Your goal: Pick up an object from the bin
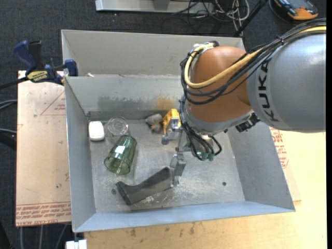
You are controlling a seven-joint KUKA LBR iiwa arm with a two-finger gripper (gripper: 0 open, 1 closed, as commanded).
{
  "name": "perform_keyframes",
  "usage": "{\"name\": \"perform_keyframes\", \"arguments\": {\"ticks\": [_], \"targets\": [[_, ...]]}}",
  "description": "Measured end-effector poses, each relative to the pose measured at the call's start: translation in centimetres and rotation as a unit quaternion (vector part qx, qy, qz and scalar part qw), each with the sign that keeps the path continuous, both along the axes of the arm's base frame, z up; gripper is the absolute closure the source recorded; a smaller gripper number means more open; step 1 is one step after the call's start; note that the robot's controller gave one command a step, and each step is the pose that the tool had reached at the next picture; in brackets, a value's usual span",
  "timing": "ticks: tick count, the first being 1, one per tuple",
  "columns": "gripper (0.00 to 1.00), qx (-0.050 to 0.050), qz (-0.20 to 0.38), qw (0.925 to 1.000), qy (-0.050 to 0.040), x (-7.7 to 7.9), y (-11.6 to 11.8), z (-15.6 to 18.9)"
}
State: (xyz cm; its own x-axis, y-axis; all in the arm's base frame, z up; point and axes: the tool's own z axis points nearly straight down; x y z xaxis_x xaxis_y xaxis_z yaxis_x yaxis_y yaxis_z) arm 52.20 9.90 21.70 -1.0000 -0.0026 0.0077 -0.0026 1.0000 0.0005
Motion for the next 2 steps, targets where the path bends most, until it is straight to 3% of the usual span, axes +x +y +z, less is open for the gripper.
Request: {"name": "perform_keyframes", "arguments": {"ticks": [1,2], "targets": [[0.0,0.0,-0.001,1.0,-0.0038,0.2,-0.1,0.4],[0.0,0.0,0.056,0.9984,-0.0055,-0.5,0.2,-3.7]]}}
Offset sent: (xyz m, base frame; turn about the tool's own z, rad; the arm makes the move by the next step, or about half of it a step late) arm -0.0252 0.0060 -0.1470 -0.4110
